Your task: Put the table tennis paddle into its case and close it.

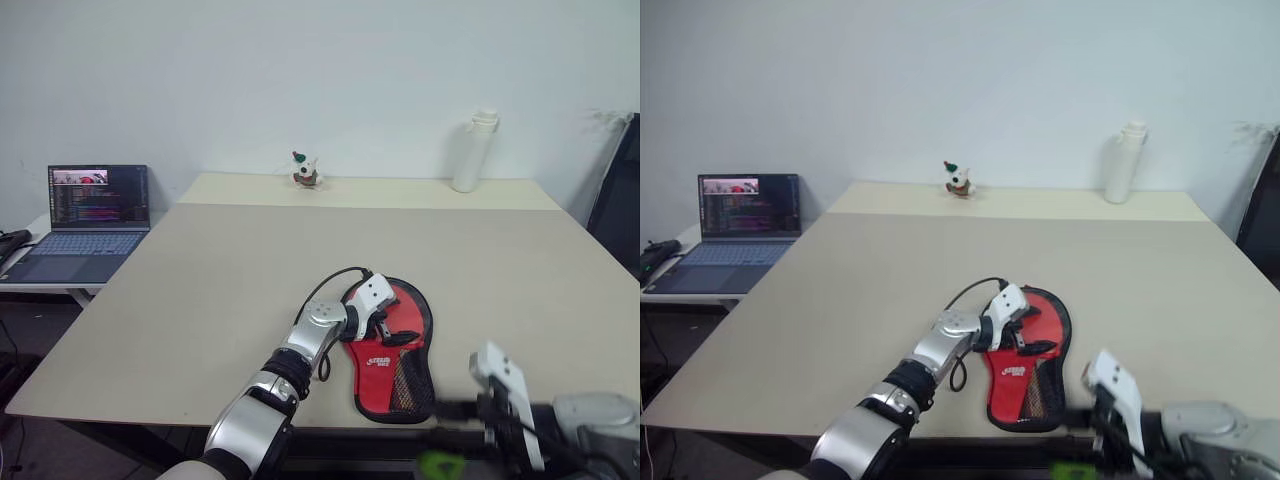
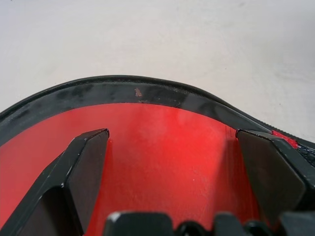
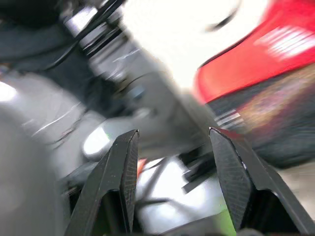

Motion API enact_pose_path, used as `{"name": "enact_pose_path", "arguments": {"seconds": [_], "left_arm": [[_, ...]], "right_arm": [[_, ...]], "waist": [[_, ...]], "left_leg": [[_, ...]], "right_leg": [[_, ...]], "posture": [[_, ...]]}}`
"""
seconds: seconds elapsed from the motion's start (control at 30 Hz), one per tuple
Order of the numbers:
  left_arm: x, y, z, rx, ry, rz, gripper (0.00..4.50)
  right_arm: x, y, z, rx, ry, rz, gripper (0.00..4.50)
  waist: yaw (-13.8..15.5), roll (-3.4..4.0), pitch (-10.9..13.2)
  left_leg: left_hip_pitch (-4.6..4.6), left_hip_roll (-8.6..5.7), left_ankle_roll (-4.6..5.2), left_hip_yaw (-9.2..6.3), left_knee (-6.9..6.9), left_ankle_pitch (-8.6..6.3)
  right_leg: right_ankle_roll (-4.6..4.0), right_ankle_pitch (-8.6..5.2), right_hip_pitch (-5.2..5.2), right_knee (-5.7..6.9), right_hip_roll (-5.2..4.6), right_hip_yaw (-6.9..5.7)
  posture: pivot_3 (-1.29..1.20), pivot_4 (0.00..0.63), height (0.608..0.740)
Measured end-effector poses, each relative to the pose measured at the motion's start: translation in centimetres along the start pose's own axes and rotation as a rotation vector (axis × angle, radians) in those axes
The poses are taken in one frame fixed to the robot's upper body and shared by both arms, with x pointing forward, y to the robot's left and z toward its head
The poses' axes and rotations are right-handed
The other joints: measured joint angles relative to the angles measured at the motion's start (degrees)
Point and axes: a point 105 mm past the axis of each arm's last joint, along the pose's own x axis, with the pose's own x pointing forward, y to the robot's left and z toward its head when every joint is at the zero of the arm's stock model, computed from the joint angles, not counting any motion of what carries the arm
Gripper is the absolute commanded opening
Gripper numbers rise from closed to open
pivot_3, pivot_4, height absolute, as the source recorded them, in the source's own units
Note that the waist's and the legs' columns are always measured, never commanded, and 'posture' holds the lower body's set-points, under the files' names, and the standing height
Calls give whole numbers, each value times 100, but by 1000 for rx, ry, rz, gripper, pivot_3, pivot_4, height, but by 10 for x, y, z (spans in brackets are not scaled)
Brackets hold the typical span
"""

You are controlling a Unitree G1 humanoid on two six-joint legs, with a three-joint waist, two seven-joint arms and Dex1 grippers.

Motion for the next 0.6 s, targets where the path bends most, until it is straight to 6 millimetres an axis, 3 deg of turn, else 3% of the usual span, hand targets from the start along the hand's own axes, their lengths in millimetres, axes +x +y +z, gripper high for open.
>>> {"name": "enact_pose_path", "arguments": {"seconds": [0.13, 0.23, 0.43, 0.6], "left_arm": [[-23, 0, 1, 8, -17, -18, 4500], [-52, 5, 1, 15, -14, -4, 4500], [-124, 12, -6, -17, -9, 96, 4500], [-163, 6, -29, -97, 20, 222, 4500]], "right_arm": [[-9, -52, 38, -105, -175, -191, 2383], [-9, -80, 50, -146, -229, -252, 2383], [3, -121, 60, -192, -224, -286, 2383], [12, -147, 57, -193, -203, -295, 2383]], "waist": [[-55, 0, 40], [-76, 2, 95], [-84, 23, 126], [-61, 34, 151]], "left_leg": [[-11, 7, 0, 2, -12, 0], [-15, 16, 0, 3, -19, 0], [-16, 34, 1, 2, -23, 0], [-17, 34, 1, 0, -19, 0]], "right_leg": [[15, 9, -20, 1, 11, 1], [-6, -3, -37, 27, 27, 1], [-31, -17, -47, 42, 51, -11], [-33, -17, -47, 46, 36, -12]], "posture": [[0, 150, 740], [0, 150, 740], [0, 150, 740], [0, 150, 740]]}}
